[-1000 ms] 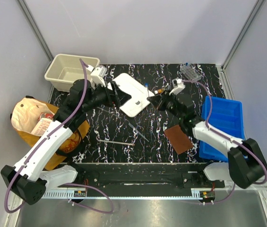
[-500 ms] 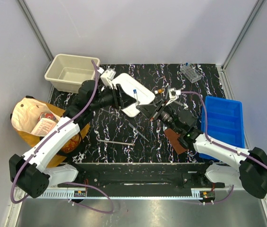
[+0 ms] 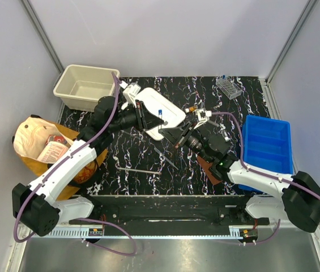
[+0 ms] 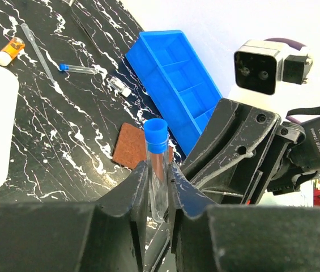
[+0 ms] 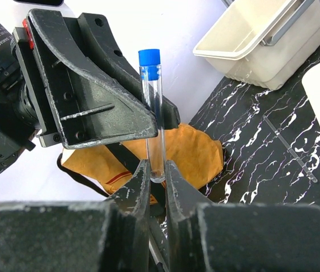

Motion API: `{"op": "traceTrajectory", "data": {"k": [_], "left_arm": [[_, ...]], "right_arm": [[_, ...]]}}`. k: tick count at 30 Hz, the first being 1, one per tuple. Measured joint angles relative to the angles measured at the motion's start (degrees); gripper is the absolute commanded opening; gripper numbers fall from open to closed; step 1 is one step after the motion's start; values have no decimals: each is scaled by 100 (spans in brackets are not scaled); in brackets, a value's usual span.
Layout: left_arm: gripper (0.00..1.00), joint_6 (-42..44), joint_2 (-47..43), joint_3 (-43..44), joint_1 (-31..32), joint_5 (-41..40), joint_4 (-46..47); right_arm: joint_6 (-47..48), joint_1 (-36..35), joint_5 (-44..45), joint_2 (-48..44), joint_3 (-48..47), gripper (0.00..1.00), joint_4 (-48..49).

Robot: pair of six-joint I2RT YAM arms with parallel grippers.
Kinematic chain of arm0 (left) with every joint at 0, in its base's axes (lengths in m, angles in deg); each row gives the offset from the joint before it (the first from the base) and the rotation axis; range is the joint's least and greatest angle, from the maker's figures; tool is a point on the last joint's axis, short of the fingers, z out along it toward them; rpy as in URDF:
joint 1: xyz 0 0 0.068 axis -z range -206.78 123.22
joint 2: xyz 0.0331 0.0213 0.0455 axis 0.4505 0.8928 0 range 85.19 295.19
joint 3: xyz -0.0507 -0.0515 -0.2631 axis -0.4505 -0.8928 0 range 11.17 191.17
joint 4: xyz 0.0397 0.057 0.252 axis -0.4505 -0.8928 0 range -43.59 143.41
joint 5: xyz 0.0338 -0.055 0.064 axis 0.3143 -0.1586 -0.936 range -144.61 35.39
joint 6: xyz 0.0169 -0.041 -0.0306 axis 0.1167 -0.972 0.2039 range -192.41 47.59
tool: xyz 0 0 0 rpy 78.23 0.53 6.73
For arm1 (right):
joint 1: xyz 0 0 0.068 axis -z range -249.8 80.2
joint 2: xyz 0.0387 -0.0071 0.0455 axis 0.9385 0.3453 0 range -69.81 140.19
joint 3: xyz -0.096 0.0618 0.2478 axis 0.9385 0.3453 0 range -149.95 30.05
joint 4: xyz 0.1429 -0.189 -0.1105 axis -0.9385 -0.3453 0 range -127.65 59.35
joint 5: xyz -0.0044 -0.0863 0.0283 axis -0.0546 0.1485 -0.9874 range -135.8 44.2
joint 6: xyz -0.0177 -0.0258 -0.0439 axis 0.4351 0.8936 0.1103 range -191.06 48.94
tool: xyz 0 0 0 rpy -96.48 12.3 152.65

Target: Organize the chemistry lab equipment

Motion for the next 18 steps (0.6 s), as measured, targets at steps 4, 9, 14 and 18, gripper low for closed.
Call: {"op": "traceTrajectory", "data": {"k": [4, 9, 14, 18], "left_arm": [[2, 79, 4, 2, -4, 68, -76], [1, 688, 92, 291, 94, -144, -817], [2, 1515, 105, 614, 664, -800, -1484], [2, 2074, -2, 584, 1147, -1207, -1762]], "right_arm": [[61, -15, 9, -61, -7, 43, -186], [457, -20, 166, -575, -426, 52, -1982], [990, -20, 345, -787, -1954, 56, -4098], [1274, -20, 297, -750, -3211, 53, -5215]]}}
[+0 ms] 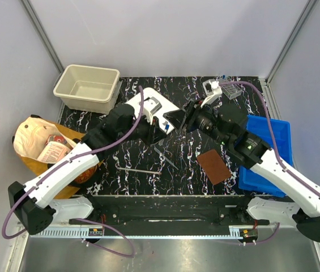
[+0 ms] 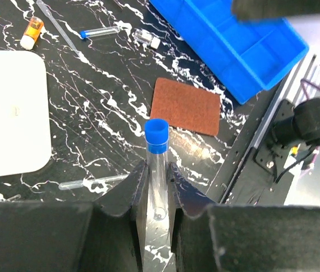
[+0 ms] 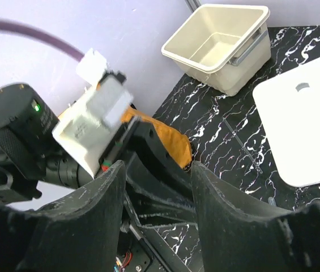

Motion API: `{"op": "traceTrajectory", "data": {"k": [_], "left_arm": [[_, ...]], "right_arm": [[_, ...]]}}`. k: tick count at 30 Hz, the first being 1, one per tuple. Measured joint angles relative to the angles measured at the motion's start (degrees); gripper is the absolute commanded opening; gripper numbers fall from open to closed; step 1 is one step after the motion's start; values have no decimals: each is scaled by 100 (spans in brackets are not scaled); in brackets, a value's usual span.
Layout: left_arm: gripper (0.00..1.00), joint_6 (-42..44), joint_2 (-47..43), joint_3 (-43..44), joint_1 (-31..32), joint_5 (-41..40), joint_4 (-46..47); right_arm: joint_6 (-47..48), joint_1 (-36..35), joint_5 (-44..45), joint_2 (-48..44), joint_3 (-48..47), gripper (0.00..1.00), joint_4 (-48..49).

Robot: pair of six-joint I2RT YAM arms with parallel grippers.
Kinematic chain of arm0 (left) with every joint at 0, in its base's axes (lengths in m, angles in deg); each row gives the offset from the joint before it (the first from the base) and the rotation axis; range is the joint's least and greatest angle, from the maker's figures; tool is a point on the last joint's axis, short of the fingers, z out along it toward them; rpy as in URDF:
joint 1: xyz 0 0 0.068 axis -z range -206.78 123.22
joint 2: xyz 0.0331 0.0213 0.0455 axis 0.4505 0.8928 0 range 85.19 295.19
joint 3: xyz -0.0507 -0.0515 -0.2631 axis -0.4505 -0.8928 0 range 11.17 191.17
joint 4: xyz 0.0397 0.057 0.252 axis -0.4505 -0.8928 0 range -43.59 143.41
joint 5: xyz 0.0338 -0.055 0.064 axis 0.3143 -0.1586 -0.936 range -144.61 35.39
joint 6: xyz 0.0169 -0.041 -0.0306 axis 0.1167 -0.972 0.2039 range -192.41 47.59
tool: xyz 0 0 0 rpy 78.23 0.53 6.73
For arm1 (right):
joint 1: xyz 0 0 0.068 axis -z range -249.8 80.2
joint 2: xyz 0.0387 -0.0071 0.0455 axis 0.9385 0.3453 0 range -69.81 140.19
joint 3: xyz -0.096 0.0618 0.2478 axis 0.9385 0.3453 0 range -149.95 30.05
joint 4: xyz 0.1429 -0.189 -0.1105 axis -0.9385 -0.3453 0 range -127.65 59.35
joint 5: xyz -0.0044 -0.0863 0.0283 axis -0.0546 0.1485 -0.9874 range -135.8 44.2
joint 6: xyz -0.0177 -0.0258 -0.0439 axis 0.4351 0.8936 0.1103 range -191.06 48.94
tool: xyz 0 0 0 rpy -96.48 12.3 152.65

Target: Organize the chemistry lab equipment

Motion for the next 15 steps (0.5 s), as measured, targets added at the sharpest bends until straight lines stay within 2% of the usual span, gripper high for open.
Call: {"op": "traceTrajectory", "data": {"k": [4, 10, 15], "left_arm": [[2, 341, -234, -129, 227, -234, -76], [2, 505, -608, -356, 269, -437, -20], [2, 560, -719, -424, 306, -511, 68]], "right_arm": [[50, 2, -57, 184, -680, 49, -774], [4, 81, -247, 433, -798, 52, -1602], [0, 238, -544, 483, -863, 46, -1873]]}}
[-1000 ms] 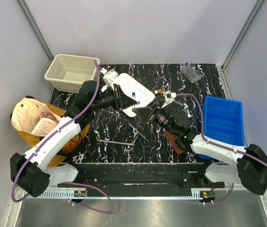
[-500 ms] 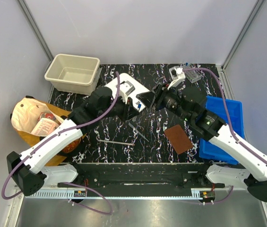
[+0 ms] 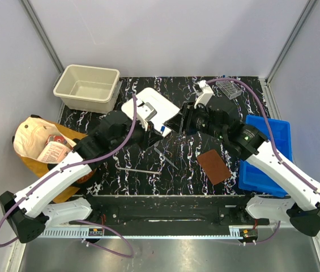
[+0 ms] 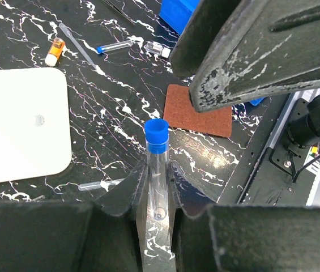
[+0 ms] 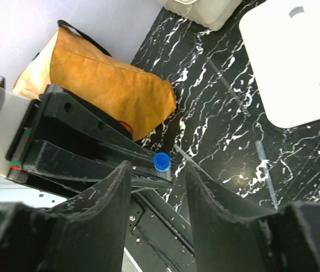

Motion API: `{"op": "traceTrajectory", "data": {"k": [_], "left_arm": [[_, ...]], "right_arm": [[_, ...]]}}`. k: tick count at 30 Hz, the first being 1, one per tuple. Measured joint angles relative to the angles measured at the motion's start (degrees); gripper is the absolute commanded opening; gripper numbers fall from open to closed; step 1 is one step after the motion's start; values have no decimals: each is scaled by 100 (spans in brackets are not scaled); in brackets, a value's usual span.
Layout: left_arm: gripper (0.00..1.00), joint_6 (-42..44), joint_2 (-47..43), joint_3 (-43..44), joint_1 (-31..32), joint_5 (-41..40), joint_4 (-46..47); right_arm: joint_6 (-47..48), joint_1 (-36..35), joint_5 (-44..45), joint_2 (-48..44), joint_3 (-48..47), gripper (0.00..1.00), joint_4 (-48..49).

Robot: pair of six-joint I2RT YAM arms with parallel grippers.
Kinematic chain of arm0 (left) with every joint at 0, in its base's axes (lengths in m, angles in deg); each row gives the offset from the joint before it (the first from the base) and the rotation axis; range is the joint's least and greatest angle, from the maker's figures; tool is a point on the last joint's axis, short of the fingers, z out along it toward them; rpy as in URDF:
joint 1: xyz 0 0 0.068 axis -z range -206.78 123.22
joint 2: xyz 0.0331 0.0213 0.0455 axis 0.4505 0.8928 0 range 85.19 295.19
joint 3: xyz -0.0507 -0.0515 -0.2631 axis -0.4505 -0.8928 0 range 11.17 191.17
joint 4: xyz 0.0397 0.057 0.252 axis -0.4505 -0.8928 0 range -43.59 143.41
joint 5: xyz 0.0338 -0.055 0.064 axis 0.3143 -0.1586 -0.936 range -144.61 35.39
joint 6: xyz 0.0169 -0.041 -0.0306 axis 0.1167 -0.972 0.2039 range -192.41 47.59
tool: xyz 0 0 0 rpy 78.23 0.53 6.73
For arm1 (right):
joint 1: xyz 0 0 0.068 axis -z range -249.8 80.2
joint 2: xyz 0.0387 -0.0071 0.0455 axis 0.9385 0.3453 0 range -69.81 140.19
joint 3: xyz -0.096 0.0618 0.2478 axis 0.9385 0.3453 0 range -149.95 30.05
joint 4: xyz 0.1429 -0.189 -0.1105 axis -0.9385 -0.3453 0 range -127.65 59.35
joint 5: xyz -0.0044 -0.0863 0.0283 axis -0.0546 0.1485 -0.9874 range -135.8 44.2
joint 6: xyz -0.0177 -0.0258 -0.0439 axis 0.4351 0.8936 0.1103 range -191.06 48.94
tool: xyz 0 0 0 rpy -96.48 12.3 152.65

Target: Organize the chemistry lab equipment

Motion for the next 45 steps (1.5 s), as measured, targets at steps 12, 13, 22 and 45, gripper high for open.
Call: {"op": "traceTrajectory", "data": {"k": [12, 13, 22, 45], "left_arm": [[2, 26, -175, -118, 15, -2, 42], [2, 26, -179, -120, 15, 0, 48], [34, 24, -181, -151, 20, -55, 33], [99, -114, -850, -160, 31, -1644, -505]], "right_arm": [[-107, 70, -769, 763, -450, 33, -184], [-109, 70, -811, 815, -450, 30, -243], [-120, 90, -922, 872, -448, 10, -328], [2199, 3042, 1421, 2586, -1510, 13, 481]]}}
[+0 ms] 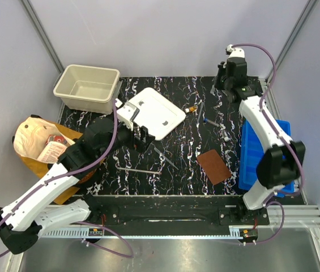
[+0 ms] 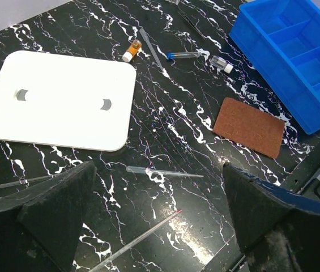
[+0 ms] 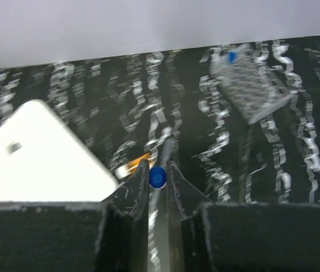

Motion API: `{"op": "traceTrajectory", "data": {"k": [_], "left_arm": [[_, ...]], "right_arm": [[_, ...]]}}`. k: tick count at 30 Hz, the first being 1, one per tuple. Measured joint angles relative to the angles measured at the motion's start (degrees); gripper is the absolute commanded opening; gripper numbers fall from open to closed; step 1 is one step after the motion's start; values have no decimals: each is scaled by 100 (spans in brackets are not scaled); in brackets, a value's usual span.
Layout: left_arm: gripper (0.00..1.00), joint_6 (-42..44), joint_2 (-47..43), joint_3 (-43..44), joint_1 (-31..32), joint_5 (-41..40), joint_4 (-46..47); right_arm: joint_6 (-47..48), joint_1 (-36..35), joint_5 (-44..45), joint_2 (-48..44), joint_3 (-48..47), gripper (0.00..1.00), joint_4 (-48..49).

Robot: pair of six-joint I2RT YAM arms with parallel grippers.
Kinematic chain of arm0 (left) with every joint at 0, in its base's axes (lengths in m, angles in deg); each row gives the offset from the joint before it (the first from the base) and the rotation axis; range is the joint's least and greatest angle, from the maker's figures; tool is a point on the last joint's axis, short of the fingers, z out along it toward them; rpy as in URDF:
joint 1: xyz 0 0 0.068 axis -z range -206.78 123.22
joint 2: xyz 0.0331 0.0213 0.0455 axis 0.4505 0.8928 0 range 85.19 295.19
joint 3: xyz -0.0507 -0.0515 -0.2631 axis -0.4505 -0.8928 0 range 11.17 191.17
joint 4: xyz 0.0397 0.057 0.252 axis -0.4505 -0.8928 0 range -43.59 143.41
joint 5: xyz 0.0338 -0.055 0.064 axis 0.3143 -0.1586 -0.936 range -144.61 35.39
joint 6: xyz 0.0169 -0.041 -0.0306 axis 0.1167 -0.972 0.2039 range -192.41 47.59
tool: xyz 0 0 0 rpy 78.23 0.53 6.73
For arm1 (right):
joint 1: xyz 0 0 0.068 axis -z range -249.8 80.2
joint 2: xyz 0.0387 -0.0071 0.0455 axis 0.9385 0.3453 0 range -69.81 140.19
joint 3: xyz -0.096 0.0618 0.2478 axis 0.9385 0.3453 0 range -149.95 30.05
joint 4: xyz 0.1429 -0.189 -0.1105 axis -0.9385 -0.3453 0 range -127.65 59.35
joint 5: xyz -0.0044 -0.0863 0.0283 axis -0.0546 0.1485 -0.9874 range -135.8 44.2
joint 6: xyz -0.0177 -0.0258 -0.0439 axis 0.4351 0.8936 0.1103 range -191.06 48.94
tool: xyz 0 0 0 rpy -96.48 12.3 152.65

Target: Organize the chemistry lab equipment

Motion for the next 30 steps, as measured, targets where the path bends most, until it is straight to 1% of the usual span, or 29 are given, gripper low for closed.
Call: {"op": "traceTrajectory", "data": {"k": [6, 10, 13, 17, 21, 30], "left_arm": [[99, -61, -39, -2, 0, -59, 13], [99, -63, -195, -72, 0, -271, 24], [99, -63, -282, -79, 0, -485, 28], [99, -66, -374, -96, -46, -638, 31], [99, -94, -413, -98, -186, -671, 39], [99, -236, -417, -164, -479, -601, 131]], "right_arm": [[190, 837, 256, 1550, -713, 13, 417], [223, 1189, 334, 2319, -1290, 13, 678], [216, 1346, 380, 2704, -1613, 13, 848], [164, 1440, 376, 3110, -1928, 13, 1071], [190, 1443, 326, 3364, -2024, 13, 1342], [446, 1438, 275, 3600, -1799, 13, 2323]]}}
